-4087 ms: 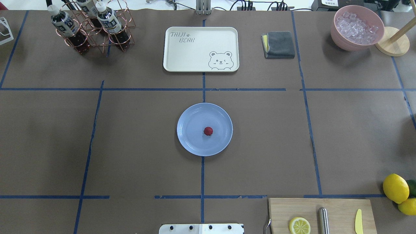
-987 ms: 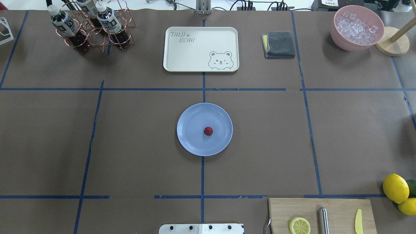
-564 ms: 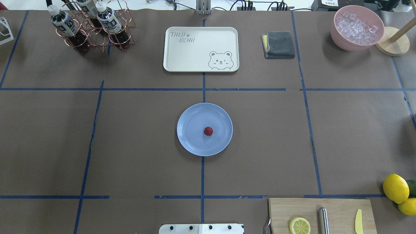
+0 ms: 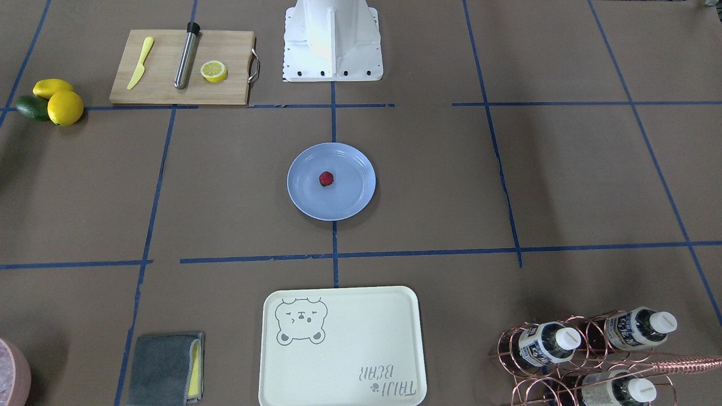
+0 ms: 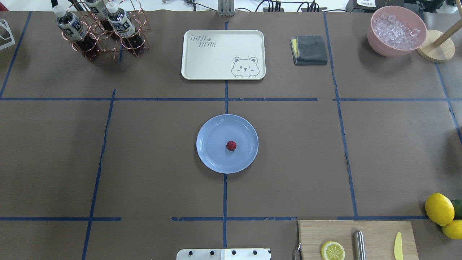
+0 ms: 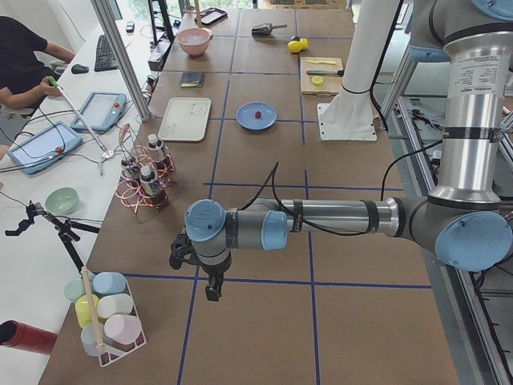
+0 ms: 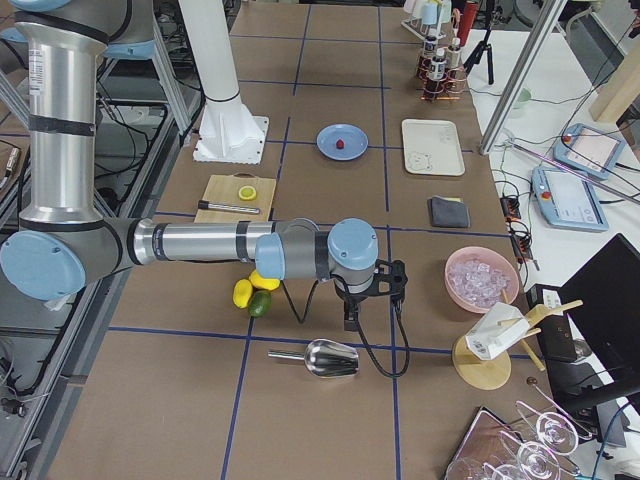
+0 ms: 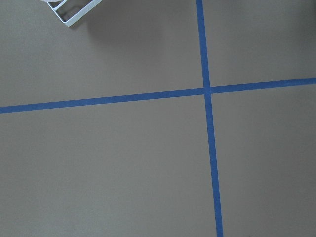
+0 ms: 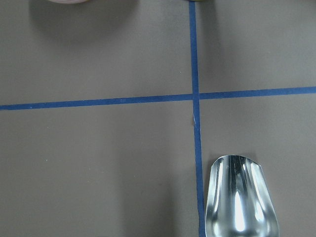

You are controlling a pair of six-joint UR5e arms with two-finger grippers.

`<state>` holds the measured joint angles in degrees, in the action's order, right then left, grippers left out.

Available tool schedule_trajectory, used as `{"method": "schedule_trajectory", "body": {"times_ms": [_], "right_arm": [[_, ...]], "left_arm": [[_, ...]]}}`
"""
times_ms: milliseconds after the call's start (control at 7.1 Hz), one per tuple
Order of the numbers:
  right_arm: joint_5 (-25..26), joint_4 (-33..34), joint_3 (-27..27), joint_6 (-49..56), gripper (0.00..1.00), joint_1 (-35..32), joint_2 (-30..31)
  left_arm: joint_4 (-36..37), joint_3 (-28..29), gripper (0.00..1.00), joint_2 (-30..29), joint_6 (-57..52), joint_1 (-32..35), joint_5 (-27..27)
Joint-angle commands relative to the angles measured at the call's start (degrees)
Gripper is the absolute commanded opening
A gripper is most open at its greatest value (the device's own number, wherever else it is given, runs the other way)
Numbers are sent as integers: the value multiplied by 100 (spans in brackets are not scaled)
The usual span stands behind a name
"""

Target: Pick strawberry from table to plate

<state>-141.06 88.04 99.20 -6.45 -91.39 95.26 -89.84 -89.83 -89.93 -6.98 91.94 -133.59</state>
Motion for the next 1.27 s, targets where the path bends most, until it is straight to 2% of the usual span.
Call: {"method": "schedule_trajectory", "body": {"times_ms": [0,564,1128], "right_arm": [[-1,-6,-6,3,100,-1,-25],[17,-15,-6,12,100,-1,-34],[44,3,-216,21,100,16,-341]], "left_arm": [[-7,9,100,-7,-5,-1,0],[-33,-26,100,-16,3,-1,9],[-33,-26,100,-68,21,-1,9]]}}
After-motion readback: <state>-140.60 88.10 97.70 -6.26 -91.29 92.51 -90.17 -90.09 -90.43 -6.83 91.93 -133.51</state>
